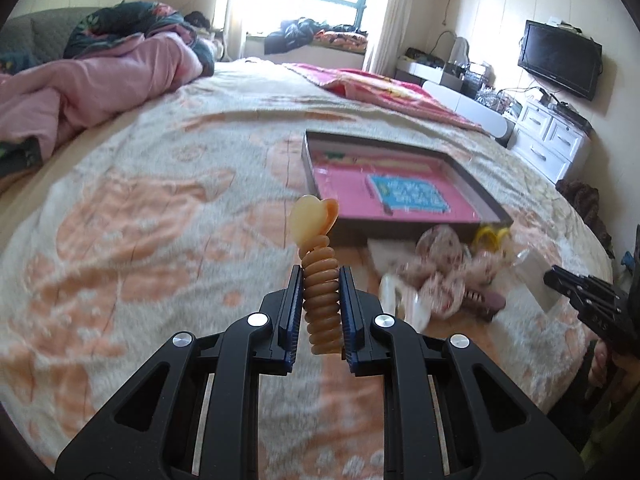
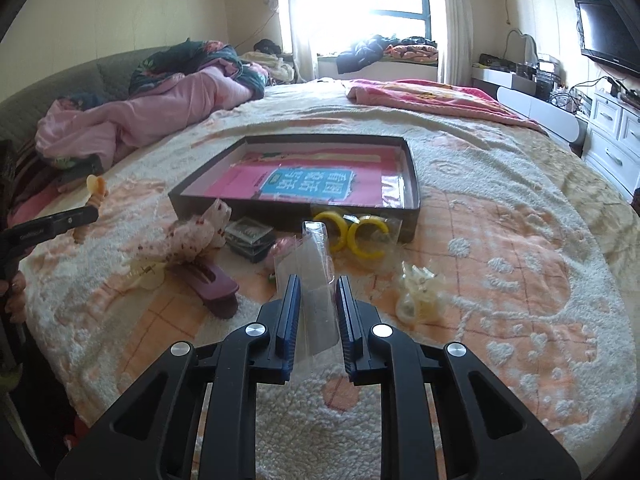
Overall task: Organize jewelry
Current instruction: 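Carry the spiral clip and plastic bag into the pink-lined box while both tools open to release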
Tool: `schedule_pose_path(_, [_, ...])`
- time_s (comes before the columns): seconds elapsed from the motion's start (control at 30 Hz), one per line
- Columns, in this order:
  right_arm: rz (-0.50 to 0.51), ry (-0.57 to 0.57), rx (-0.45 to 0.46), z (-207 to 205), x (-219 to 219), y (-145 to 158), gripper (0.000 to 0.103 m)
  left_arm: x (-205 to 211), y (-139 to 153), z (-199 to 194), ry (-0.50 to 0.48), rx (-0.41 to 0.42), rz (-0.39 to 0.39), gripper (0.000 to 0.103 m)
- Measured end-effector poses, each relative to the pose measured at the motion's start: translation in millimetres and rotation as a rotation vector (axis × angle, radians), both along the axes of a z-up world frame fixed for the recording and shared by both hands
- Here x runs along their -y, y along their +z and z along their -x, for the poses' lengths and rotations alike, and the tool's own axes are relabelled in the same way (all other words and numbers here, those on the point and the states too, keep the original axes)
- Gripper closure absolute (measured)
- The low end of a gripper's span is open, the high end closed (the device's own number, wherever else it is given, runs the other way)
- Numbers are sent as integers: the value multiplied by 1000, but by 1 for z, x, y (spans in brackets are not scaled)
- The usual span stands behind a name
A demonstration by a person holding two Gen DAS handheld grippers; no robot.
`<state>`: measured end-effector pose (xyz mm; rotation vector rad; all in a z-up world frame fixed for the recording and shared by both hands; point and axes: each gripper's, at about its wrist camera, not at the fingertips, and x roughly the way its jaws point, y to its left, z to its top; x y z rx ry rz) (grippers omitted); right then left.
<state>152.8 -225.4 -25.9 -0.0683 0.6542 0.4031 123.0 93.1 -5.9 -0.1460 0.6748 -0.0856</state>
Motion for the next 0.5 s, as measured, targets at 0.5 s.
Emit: schedule_pose_path(0.5, [2, -21, 55, -44, 0, 23, 85, 11, 16, -78, -75, 4, 57, 92])
